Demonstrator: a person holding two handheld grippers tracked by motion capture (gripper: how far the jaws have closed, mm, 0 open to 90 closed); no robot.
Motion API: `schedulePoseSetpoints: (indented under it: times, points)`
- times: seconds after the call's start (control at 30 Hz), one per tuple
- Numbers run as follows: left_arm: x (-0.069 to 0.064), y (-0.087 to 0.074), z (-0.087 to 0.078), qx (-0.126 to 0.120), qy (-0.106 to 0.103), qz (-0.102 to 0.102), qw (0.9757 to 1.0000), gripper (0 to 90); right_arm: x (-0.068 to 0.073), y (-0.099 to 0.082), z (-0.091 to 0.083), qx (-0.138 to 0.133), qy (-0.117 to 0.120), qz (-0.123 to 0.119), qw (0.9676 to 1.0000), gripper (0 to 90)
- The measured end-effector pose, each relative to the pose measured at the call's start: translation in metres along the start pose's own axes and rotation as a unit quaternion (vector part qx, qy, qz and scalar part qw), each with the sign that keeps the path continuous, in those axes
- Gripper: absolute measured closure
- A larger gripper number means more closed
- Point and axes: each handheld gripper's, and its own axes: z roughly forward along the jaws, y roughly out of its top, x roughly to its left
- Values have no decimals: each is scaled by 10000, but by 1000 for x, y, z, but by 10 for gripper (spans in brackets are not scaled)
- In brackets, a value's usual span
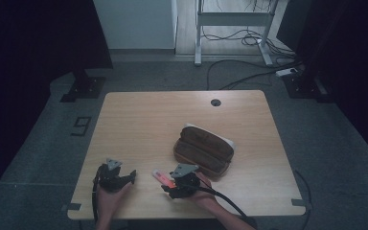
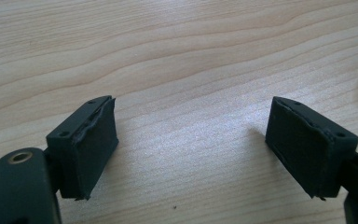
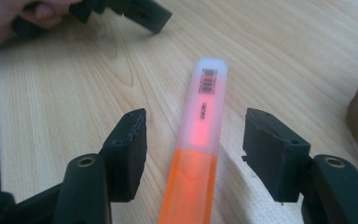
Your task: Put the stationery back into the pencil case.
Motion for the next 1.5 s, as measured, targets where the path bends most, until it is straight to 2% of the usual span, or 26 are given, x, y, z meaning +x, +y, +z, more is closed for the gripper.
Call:
schedulePoseSetpoints:
  times: [0.37, 0.53, 0.67, 0.7, 0.8, 1.2, 1.5]
  points:
    - [0, 0, 0, 1, 0, 0, 10000, 164, 6, -4, 13, 403, -167, -194, 9989, 438]
    - [0, 0, 0, 0, 0, 0, 10000, 164, 6, -4, 13, 392, -159, -177, 9989, 488]
    - [0, 0, 0, 1, -1, 0, 10000, 164, 4, -4, 12, 381, -191, -138, 9990, 565]
    - [0, 0, 0, 0, 0, -1, 10000, 164, 3, -4, 12, 369, -222, -96, 9990, 607]
    - [0, 0, 0, 0, 0, -1, 10000, 164, 1, -4, 11, 364, -247, -62, 9990, 646]
    - [0, 0, 0, -1, -1, -2, 10000, 164, -3, -4, 10, 366, -249, 5, 9990, 656]
    - [0, 0, 0, 1, 0, 1, 10000, 164, -6, 1, 0, 141, -109, 77, 9998, 657]
